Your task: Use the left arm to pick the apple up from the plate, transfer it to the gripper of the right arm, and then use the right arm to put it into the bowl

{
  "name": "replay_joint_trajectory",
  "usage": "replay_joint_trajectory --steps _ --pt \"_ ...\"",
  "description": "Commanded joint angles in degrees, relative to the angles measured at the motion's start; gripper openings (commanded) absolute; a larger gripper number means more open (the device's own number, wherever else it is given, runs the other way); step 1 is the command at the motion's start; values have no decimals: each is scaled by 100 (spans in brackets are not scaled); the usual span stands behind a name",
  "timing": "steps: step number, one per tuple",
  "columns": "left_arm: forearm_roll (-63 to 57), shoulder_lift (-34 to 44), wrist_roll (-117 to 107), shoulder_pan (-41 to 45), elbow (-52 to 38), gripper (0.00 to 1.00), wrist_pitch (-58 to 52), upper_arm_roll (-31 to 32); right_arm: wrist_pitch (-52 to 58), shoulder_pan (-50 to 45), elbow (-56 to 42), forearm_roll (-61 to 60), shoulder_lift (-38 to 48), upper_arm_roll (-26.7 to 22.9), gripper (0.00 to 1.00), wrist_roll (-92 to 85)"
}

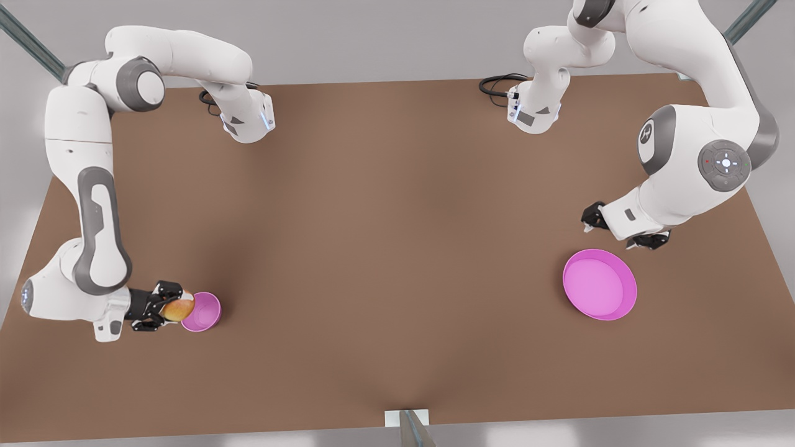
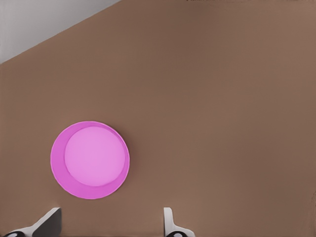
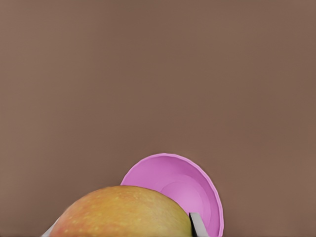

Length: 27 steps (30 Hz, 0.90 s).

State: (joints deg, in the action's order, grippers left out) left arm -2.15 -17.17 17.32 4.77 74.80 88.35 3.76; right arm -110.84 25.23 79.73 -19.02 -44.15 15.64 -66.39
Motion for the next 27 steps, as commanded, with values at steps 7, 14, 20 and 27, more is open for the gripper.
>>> replay_joint_trajectory --steps 7,14,20,27 --pt "-5 -23 -2136 7 0 100 -11 1 -517 -80 130 48 -94 9 88 47" --pt "-5 -23 -2136 7 0 100 -2 1 -544 -54 130 56 -103 9 100 12" --pt "4 -23 -2136 15 -9 100 -11 1 149 -544 -713 2830 1161 782 100 1873" --pt "4 -164 -2127 -2 -158 100 -2 1 1618 -2244 746 1736 3834 -1520 100 5943"
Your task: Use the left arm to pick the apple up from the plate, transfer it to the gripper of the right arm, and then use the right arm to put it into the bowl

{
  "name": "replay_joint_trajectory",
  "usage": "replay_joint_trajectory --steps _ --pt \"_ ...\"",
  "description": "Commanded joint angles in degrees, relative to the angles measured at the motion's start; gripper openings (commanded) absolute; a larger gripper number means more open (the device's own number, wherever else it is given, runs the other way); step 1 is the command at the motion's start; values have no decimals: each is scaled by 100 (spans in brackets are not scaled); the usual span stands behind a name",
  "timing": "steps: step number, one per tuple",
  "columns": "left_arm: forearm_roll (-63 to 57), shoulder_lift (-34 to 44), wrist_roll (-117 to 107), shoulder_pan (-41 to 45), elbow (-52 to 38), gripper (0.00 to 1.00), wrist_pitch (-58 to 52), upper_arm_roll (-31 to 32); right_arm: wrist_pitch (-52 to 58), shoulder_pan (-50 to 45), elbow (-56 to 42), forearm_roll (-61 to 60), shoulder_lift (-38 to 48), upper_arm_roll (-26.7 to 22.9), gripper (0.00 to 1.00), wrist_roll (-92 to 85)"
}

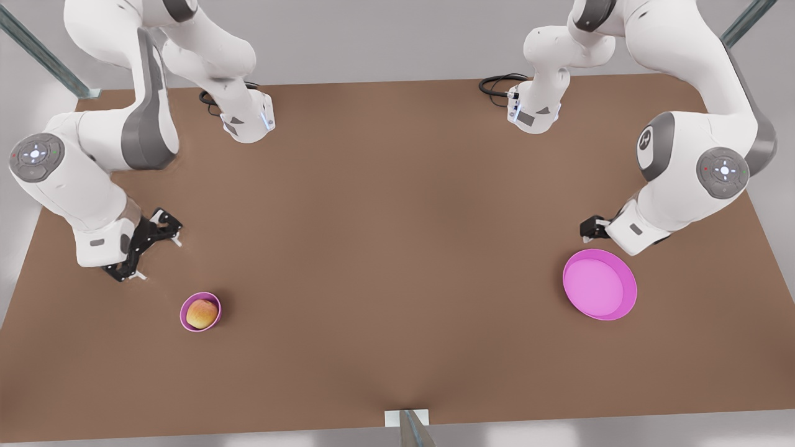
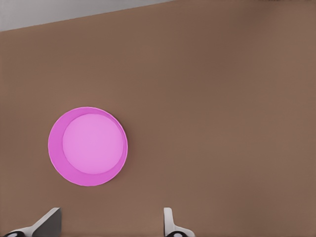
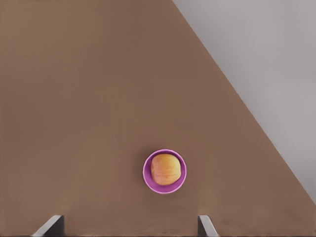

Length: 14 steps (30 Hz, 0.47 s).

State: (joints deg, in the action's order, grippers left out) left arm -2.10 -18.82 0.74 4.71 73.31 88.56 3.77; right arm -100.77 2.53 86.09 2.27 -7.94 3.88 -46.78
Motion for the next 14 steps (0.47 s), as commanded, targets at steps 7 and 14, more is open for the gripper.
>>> replay_joint_trajectory --steps 7,14 --pt "-1 10 -478 4 -18 100 -41 1 893 -6 -189 388 -181 -63 100 5074" --pt "8 10 -478 13 -18 100 -32 10 1007 -86 -1929 239 -1482 34 100 5522"
